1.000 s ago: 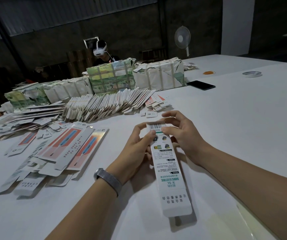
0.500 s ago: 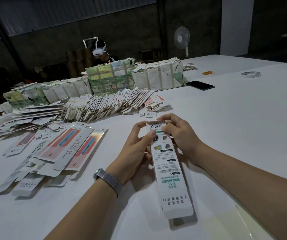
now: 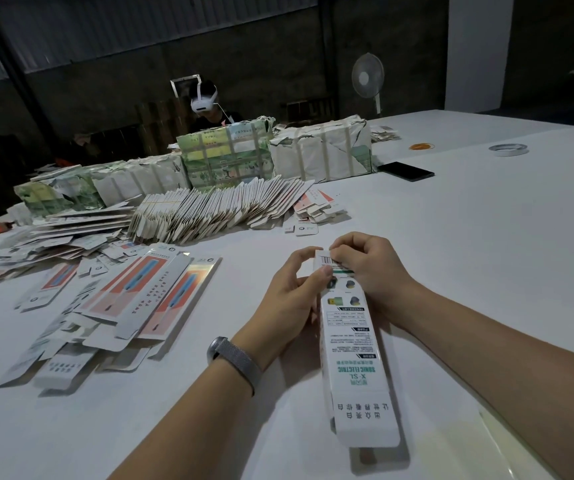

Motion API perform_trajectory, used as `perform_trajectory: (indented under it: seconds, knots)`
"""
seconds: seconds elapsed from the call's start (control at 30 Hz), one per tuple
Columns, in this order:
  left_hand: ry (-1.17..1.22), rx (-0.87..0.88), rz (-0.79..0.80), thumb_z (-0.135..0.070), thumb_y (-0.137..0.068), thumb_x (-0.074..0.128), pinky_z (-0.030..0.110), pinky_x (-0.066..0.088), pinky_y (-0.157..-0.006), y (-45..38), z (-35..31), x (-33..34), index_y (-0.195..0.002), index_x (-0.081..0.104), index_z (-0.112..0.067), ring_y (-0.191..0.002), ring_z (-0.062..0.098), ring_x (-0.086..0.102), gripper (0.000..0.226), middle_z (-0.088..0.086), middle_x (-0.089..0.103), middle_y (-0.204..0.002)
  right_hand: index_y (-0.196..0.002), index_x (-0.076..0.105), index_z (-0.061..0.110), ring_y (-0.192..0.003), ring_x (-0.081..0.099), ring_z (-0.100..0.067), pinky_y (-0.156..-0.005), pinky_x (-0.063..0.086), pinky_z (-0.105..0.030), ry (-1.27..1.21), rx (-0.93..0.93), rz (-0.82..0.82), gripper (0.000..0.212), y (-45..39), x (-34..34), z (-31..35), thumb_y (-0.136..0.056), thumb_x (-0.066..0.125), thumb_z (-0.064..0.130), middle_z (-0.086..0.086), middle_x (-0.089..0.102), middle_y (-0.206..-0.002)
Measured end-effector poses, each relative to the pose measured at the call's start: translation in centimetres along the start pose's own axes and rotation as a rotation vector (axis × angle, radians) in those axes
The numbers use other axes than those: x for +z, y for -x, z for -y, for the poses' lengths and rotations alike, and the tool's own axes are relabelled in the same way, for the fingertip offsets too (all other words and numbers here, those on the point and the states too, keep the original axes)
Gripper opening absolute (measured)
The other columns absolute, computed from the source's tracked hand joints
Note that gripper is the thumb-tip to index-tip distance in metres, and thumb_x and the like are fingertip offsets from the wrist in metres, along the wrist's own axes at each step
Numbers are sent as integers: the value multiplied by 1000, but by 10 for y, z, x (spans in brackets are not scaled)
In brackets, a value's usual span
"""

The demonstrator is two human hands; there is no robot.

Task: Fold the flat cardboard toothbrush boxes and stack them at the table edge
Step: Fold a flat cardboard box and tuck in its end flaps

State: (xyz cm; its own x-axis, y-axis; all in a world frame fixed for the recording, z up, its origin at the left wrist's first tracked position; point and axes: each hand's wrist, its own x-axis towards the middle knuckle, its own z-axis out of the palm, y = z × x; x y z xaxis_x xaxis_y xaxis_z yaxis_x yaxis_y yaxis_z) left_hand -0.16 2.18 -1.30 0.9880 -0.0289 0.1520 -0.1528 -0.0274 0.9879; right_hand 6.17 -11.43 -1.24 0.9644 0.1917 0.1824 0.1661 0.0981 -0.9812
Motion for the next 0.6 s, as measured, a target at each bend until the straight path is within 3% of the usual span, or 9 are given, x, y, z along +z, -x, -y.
perform_trajectory:
  seconds: [0.13,0.37,0.6]
  knots:
    - [-11,-2,2,-16,-104,52,51,38,-78,2,-3,-1,-126,54,-17,-84,41,51,22,47,60,-108,-72,66,16,-60,65,-20,-61,52,-33,-1,-4,17,22,1,1,-1,-91,63,5,-2,68,-66]
    - [-32,-8,7,-16,-103,53,56,42,-82,2,-1,-3,-139,53,-10,-89,43,60,36,39,66,-111,-72,69,16,-60,70,-22,-58,52,-30,45,4,18,22,1,-2,1,-91,64,5,-2,71,-67]
    - [-37,-10,49,-16,-104,52,45,50,-82,4,-3,-5,-142,54,-12,-90,36,66,38,32,70,-111,-73,66,17,-61,69,-20,-61,52,-32,56,-11,41,23,3,1,0,-93,61,7,0,69,-66]
